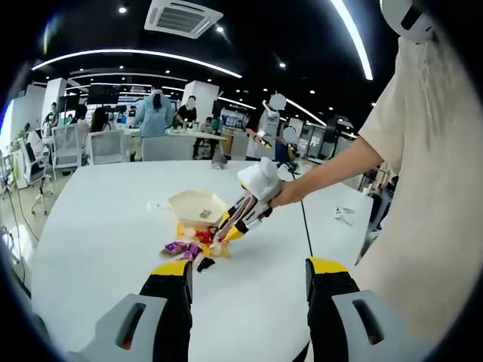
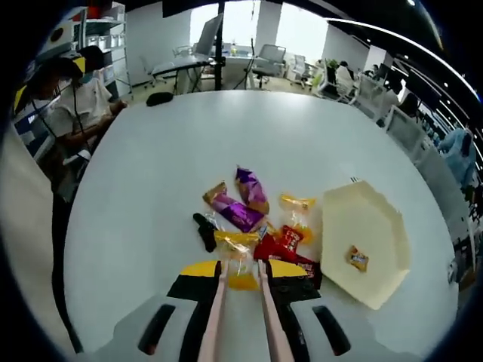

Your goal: Place the target food into the container with the food tongs after gripping and lifting it, then release it inside without dropping or visibly crushing the food.

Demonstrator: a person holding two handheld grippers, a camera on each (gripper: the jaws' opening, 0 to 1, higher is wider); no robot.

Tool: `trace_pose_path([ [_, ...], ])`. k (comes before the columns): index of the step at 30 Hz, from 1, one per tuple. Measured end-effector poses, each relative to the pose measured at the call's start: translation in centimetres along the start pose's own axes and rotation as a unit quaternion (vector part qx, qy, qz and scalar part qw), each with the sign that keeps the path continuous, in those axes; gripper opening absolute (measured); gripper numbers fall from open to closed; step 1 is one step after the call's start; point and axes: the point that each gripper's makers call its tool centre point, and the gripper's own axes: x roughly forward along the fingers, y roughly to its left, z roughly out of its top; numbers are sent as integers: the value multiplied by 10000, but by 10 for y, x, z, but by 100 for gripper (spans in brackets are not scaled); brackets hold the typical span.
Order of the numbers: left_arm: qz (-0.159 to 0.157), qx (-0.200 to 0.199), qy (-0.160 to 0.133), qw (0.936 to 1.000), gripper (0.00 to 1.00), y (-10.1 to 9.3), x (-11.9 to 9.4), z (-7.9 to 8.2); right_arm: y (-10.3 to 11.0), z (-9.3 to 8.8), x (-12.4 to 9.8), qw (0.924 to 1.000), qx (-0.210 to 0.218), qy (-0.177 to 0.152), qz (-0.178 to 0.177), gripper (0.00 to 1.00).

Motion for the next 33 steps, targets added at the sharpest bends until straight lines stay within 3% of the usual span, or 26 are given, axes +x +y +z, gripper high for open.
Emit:
trace_pose_path([
  [6,121,-68,37,9999,60,3,-9,-5,-4,-8,13,9998,196,33,38,23],
  [13,317,-157,22,9994,60,8,-21,-9,-9,-1,20,10000,75,51,-32,23],
  [33,280,-196,25,9994,59,10,-16,-10,-6,10,20,9999,-119,84,67,24],
])
